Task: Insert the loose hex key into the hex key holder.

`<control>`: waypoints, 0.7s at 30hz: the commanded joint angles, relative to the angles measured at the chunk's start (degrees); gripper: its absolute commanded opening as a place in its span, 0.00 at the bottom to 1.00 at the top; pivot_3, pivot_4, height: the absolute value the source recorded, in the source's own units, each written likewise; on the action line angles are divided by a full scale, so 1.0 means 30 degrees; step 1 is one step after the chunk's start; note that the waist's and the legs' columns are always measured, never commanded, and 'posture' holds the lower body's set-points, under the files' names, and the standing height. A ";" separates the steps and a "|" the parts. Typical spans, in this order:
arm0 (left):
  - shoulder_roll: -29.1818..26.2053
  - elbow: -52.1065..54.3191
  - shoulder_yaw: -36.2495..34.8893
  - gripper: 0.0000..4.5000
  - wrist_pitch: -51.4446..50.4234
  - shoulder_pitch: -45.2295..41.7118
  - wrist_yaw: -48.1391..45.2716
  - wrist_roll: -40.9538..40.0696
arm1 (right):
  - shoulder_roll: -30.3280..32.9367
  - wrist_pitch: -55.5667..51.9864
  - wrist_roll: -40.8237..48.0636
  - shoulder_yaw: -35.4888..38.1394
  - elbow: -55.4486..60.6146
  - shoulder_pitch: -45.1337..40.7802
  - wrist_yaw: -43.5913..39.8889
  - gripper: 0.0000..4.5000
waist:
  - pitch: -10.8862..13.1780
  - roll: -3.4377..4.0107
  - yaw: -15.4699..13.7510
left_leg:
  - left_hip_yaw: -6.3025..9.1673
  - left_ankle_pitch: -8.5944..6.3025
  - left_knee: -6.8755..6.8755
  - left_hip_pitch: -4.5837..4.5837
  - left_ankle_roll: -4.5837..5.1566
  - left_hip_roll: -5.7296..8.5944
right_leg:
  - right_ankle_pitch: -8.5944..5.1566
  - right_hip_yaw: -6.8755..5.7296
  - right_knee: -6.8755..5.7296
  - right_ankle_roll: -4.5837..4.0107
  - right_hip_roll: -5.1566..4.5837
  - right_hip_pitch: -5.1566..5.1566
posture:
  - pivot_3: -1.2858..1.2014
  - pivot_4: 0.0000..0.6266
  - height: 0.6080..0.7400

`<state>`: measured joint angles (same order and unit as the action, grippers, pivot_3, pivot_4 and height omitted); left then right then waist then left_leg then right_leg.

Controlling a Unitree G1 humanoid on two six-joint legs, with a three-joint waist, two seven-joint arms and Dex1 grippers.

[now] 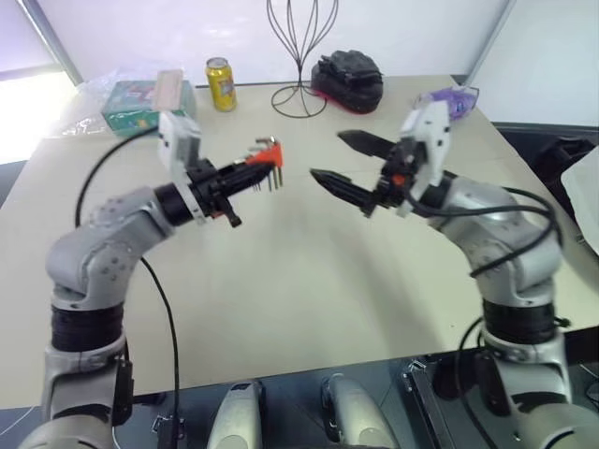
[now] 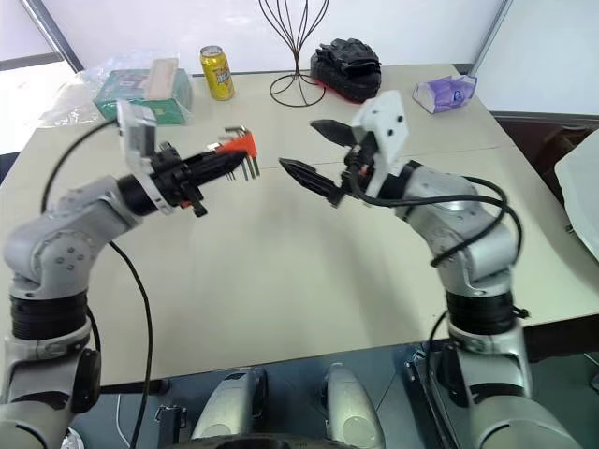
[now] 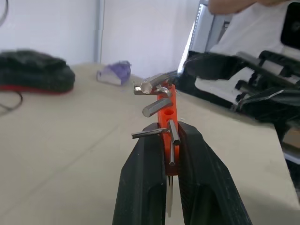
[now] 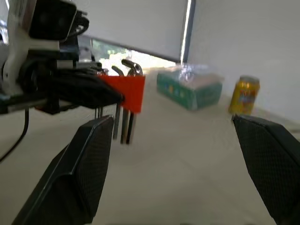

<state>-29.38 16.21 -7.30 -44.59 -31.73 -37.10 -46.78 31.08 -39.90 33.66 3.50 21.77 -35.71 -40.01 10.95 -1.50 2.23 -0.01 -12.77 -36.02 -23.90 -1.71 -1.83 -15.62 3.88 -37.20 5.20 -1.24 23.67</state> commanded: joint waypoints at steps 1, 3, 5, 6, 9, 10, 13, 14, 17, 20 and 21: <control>0.1262 -0.0442 0.1061 0.00 -0.0142 0.0724 0.0213 0.0102 | 0.2156 -0.1205 0.1451 0.1518 0.1710 0.0523 -0.1065 0.92 | 0.0001 -0.0004 -0.0030 | 0.0000 -0.0001 -0.0004 -0.0001 0.0001 0.0002 | 0.0000 -0.0001 0.0001 0.0000 0.0000 -0.0003 | 0.52 0.24 1.00; 0.1981 -0.1085 0.2156 0.00 0.0030 0.1346 -0.0143 0.0595 | 0.3035 -0.1569 0.1690 0.1955 0.1978 0.0874 -0.1126 0.92 | 0.0001 -0.0004 0.0004 | 0.0006 -0.0001 -0.0019 -0.0014 0.0002 0.0003 | 0.0000 -0.0005 0.0006 0.0001 0.0012 -0.0001 | 0.52 0.24 1.00; 0.2514 -0.1520 0.2796 0.00 0.0122 0.1689 -0.0356 0.0848 | 0.3532 -0.1800 0.1813 0.2195 0.2188 0.1093 -0.1023 0.92 | 0.0001 -0.0004 0.0052 | 0.0007 -0.0001 -0.0024 -0.0009 0.0002 0.0001 | -0.0001 0.0002 0.0006 -0.0001 0.0034 0.0000 | 0.52 0.24 1.00; 0.2892 -0.1863 0.3229 0.00 0.0203 0.1828 -0.0450 0.1057 | 0.3682 -0.1884 0.1827 0.2303 0.2336 0.1230 -0.0883 0.92 | 0.0001 -0.0005 0.0053 | 0.0007 0.0000 -0.0026 -0.0010 0.0002 -0.0002 | -0.0002 0.0003 0.0007 -0.0001 0.0044 0.0003 | 0.52 0.24 1.00; 0.3868 -0.2890 0.4137 0.00 0.0518 0.1996 -0.0633 0.1701 | 0.3811 -0.2102 0.2011 0.2475 0.2796 0.1514 -0.0458 0.92 | 0.0000 -0.0003 0.0022 | 0.0012 0.0000 -0.0028 -0.0014 0.0003 -0.0001 | -0.0002 0.0007 0.0004 -0.0002 0.0054 0.0008 | 0.52 0.24 1.00; 0.4066 -0.3139 0.4205 0.00 0.0609 0.1994 -0.0640 0.1887 | 0.3815 -0.2152 0.2083 0.2489 0.2912 0.1566 -0.0328 0.92 | 0.0000 -0.0003 0.0026 | 0.0010 0.0000 -0.0030 -0.0016 0.0003 0.0000 | -0.0002 0.0008 0.0005 -0.0002 0.0054 0.0008 | 0.52 0.24 1.00; 0.5012 -0.4368 0.4199 0.00 0.0682 0.1924 -0.0346 0.2232 | 0.3809 -0.2253 0.2133 0.2494 0.3397 0.1864 0.0137 0.92 | 0.0000 -0.0003 -0.0010 | 0.0015 0.0000 -0.0032 -0.0023 0.0003 0.0000 | -0.0002 0.0008 0.0005 -0.0001 0.0054 0.0012 | 0.52 0.24 1.00; 0.5267 -0.4716 0.4214 0.00 0.0674 0.1927 -0.0284 0.2364 | 0.3805 -0.2284 0.2155 0.2488 0.3560 0.1978 0.0272 0.92 | 0.0000 -0.0003 -0.0022 | 0.0018 0.0000 -0.0036 -0.0024 0.0003 0.0000 | -0.0002 0.0006 0.0005 -0.0001 0.0055 0.0012 | 0.52 0.24 1.00; 0.5560 -0.5670 0.4425 0.00 0.0828 0.2120 -0.0121 0.3176 | 0.3728 -0.2271 0.2148 0.2438 0.3885 0.2261 0.0676 0.92 | 0.0000 -0.0003 -0.0018 | 0.0017 0.0000 -0.0040 -0.0031 0.0003 0.0002 | -0.0001 0.0007 0.0005 0.0000 0.0053 0.0013 | 0.52 0.24 1.00; 0.5617 -0.6372 0.4336 0.00 0.1103 0.2206 0.0275 0.4065 | 0.3692 -0.2131 0.2091 0.2297 0.3927 0.2332 0.0887 0.92 | 0.0000 -0.0003 -0.0007 | 0.0025 0.0000 -0.0037 -0.0030 0.0003 0.0000 | -0.0001 0.0007 0.0004 0.0000 0.0060 0.0016 | 0.52 0.24 1.00; 0.5546 -0.6585 0.4266 0.10 0.1035 0.2236 0.0352 0.4270 | 0.3648 -0.2029 0.2005 0.2207 0.3883 0.2313 0.0944 0.93 | 0.0000 -0.0003 -0.0015 | 0.0024 0.0000 -0.0037 -0.0030 0.0003 0.0001 | -0.0001 0.0007 0.0003 0.0000 0.0060 0.0016 | 0.52 0.24 1.00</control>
<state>-12.78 -3.87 5.95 -42.46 -25.07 -36.56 -35.28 41.91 -47.16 39.57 9.35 31.88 -28.29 -37.65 10.95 -1.51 2.18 0.07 -12.77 -36.14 -23.99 -1.70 -1.83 -15.63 3.90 -37.19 5.20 -1.06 23.72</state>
